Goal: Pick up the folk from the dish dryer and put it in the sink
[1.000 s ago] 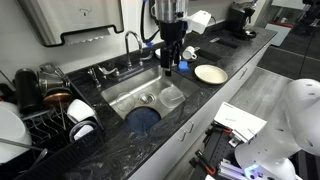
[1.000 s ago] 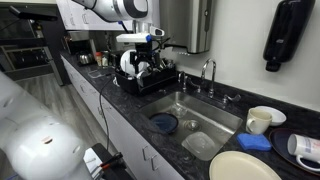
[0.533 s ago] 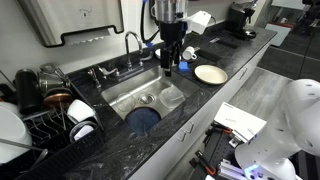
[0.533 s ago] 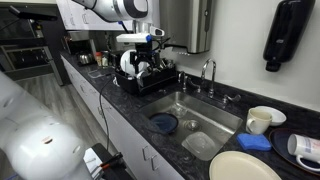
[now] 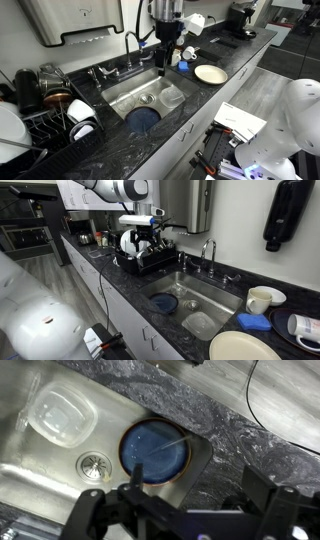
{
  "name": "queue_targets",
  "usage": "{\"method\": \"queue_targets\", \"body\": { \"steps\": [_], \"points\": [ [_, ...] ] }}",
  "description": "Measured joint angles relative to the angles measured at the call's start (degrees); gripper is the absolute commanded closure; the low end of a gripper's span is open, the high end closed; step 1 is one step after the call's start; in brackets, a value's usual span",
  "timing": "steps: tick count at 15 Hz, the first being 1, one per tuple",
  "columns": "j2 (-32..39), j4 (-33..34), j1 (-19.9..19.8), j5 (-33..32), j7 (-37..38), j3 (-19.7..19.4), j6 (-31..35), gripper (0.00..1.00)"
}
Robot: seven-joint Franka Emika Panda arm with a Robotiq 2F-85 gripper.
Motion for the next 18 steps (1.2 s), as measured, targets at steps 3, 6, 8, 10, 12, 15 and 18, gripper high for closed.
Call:
{"method": "queue_targets", "body": {
  "steps": [3, 6, 8, 10, 12, 15, 18],
  "points": [
    [0.68, -1.88, 0.87, 4.12, -8.79, -1.27, 7.67, 0.0],
    [2.27, -3.53, 2.0, 9.71, -20.24, -3.64, 13.45, 0.0],
    [3.33, -4.26, 2.86, 14.3, -28.56, -5.26, 15.45, 0.0],
    [4.05, -4.68, 3.62, 19.14, -36.42, -6.0, 16.11, 0.0],
    [4.3, -5.11, 4.47, 23.52, -43.39, -6.05, 16.08, 0.0],
    [4.23, -6.0, 6.3, 29.95, -53.4, -5.91, 15.76, 0.0],
    [4.16, -7.18, 7.7, 35.76, -63.22, -5.3, 15.13, 0.0]
  ]
}}
